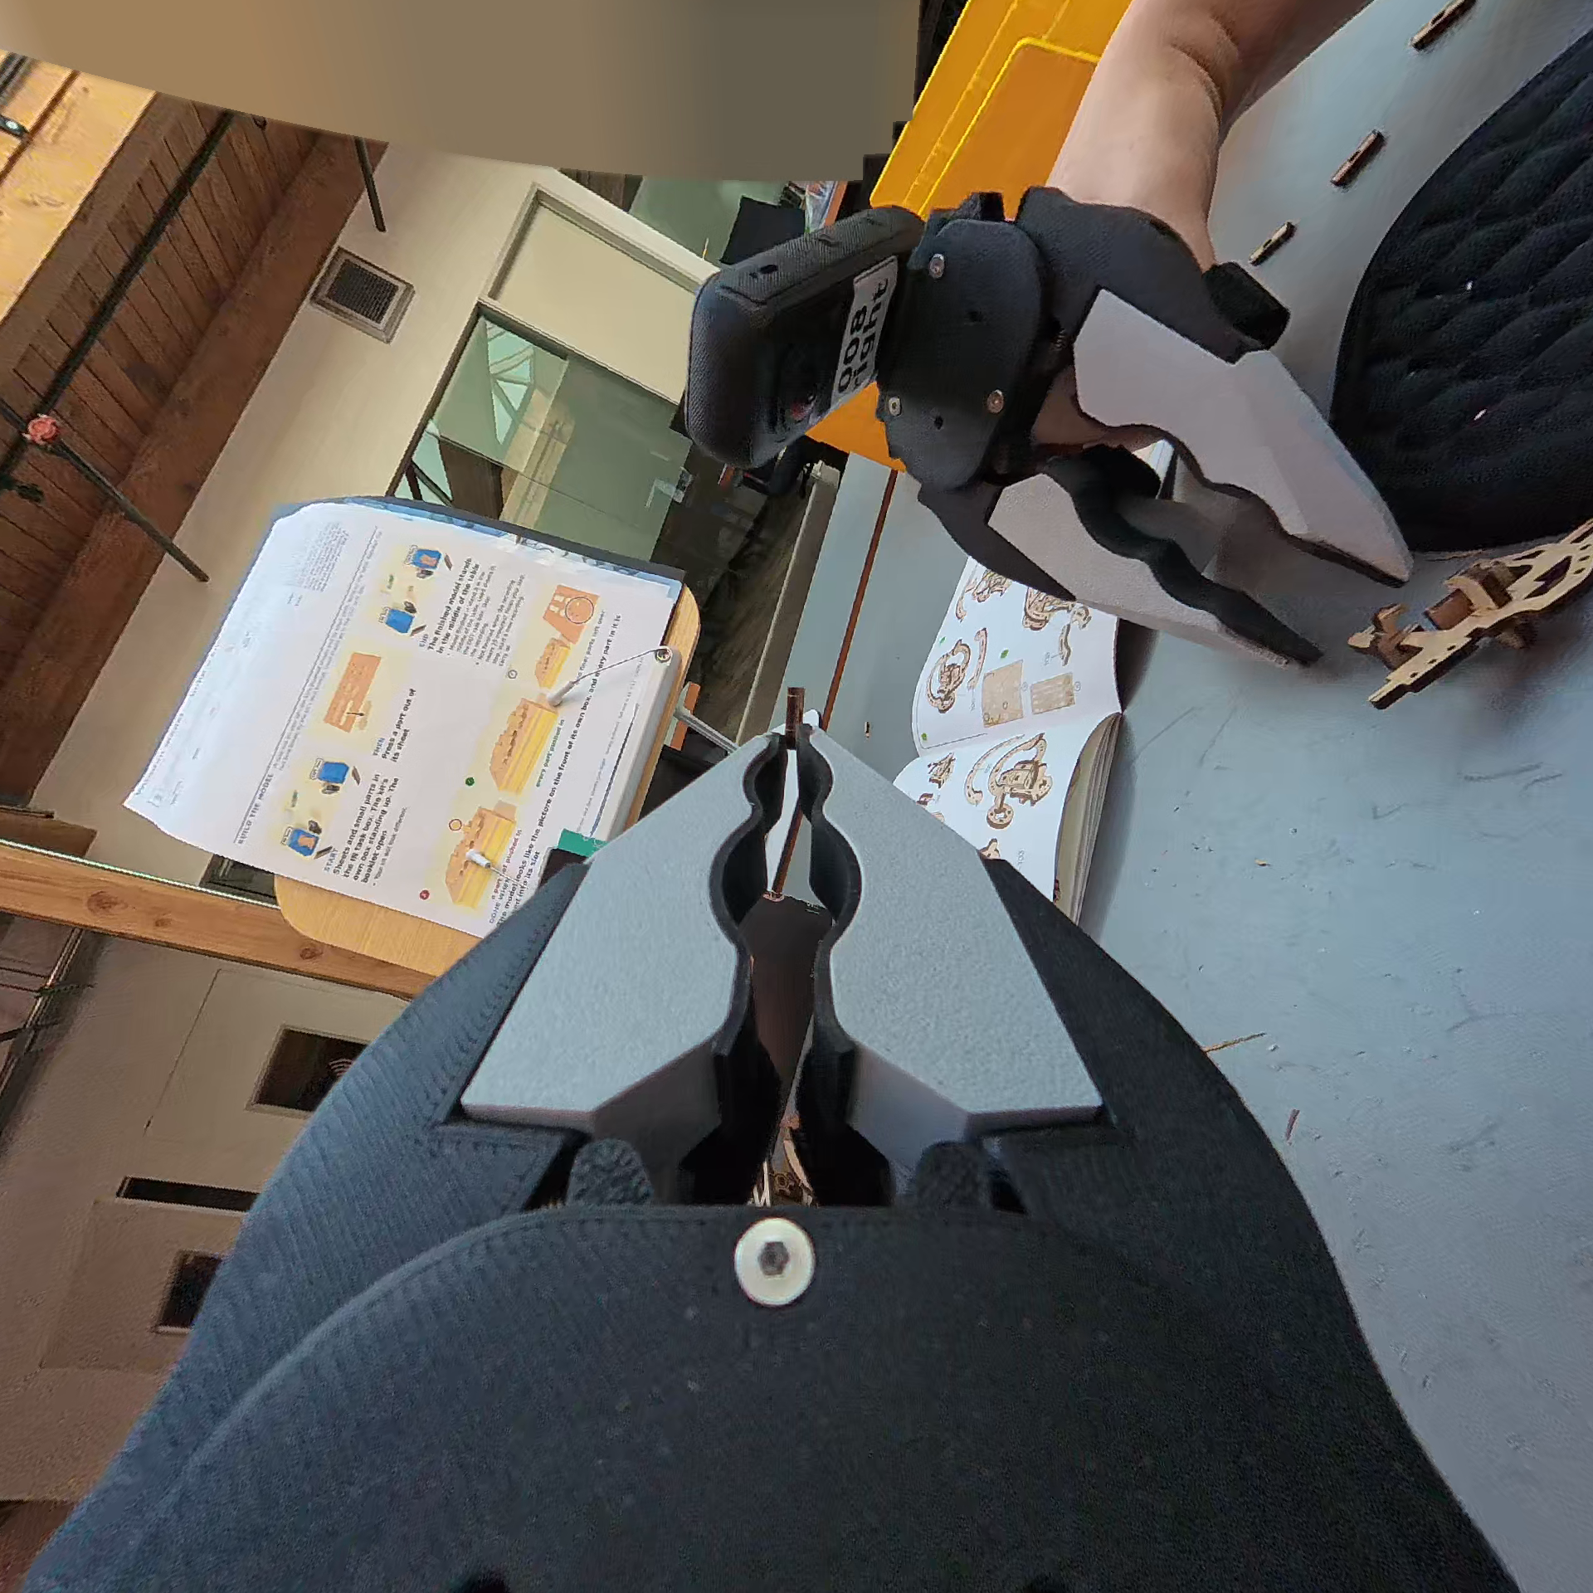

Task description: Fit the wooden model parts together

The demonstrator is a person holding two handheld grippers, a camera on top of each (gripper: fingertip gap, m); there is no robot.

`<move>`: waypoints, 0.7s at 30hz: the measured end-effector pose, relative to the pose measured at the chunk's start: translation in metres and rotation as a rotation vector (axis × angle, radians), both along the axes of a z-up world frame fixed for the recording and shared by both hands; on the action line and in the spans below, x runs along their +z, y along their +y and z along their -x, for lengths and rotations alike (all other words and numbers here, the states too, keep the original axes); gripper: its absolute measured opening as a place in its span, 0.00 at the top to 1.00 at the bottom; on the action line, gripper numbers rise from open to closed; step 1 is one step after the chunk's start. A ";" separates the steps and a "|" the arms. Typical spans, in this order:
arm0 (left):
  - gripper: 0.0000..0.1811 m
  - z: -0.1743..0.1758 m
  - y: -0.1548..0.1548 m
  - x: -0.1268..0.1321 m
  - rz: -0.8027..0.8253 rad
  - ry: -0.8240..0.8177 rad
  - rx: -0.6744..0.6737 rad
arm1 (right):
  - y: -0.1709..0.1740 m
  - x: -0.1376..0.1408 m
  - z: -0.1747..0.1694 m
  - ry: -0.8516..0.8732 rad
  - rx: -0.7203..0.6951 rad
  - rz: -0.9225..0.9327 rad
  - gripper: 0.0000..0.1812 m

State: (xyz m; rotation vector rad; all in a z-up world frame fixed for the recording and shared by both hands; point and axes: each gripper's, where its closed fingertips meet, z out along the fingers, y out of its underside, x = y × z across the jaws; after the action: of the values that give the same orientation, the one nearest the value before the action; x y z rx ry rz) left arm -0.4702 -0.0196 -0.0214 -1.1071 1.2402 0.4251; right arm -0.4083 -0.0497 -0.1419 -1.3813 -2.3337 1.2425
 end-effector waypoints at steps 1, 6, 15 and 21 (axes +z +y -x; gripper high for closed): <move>1.00 0.001 0.001 0.000 0.003 -0.005 0.000 | 0.001 -0.004 0.001 -0.008 0.002 -0.036 0.87; 1.00 0.009 0.006 0.001 0.018 -0.024 0.023 | -0.002 -0.009 0.006 -0.008 0.027 -0.121 0.96; 1.00 0.030 0.021 -0.002 0.086 -0.043 0.090 | 0.004 0.001 -0.001 -0.237 -0.125 -0.155 0.97; 1.00 0.044 0.033 -0.009 0.208 -0.126 0.140 | 0.011 0.011 -0.009 -0.546 -0.303 -0.150 0.98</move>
State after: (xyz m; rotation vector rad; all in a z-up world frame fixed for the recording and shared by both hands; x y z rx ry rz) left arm -0.5145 0.0138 -0.0302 -1.3835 1.1178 0.3311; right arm -0.3997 -0.0387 -0.1305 -2.1247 -2.3289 0.6468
